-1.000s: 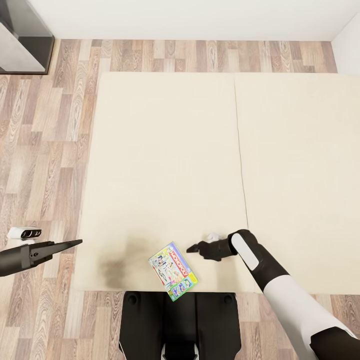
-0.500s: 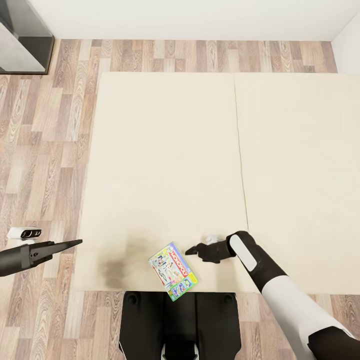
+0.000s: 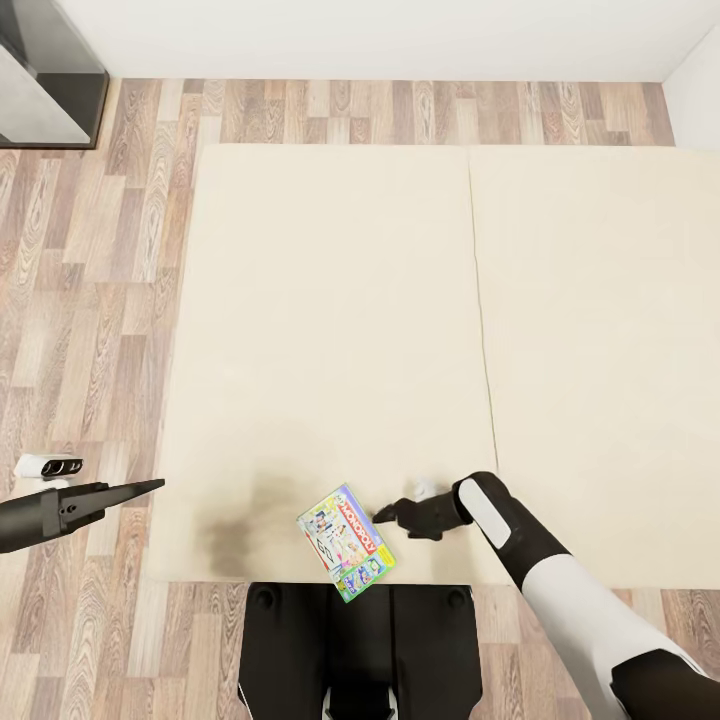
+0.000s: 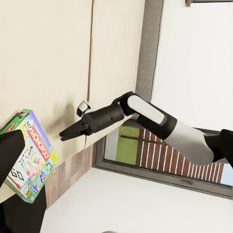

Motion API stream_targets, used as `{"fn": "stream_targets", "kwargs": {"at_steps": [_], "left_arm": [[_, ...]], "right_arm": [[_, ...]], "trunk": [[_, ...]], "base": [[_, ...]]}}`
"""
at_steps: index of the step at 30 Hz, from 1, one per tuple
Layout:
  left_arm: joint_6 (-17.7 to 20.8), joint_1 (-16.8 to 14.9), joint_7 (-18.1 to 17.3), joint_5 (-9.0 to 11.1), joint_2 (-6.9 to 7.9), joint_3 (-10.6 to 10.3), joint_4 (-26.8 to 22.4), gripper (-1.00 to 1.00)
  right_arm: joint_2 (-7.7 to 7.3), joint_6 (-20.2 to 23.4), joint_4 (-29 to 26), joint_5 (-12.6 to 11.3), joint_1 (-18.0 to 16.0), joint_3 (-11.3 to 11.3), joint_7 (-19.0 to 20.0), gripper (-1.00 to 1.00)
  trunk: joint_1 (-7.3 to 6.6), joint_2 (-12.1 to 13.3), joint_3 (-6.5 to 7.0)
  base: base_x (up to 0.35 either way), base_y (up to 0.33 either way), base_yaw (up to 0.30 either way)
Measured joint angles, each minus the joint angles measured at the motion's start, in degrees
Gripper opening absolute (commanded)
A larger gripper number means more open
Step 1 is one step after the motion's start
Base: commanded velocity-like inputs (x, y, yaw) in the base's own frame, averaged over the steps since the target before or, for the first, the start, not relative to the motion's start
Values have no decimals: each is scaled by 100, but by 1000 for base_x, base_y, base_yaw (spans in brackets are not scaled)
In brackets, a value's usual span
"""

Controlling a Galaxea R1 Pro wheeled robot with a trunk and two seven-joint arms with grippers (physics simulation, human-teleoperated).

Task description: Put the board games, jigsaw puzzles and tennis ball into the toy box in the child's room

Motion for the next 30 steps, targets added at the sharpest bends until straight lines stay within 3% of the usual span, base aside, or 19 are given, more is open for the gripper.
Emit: {"fn": "stream_targets", "kwargs": {"at_steps": [17, 30], "left_arm": [[4, 0, -6, 0, 0, 1, 0, 100], [7, -1, -5, 0, 0, 1, 0, 100]], "right_arm": [[7, -1, 72, 10, 0, 10, -4, 100], [102, -34, 279, 38, 0, 25, -2, 100]], "trunk": [[0, 0, 0], [0, 0, 0]], "base": [[0, 0, 0], [0, 0, 0]]}}
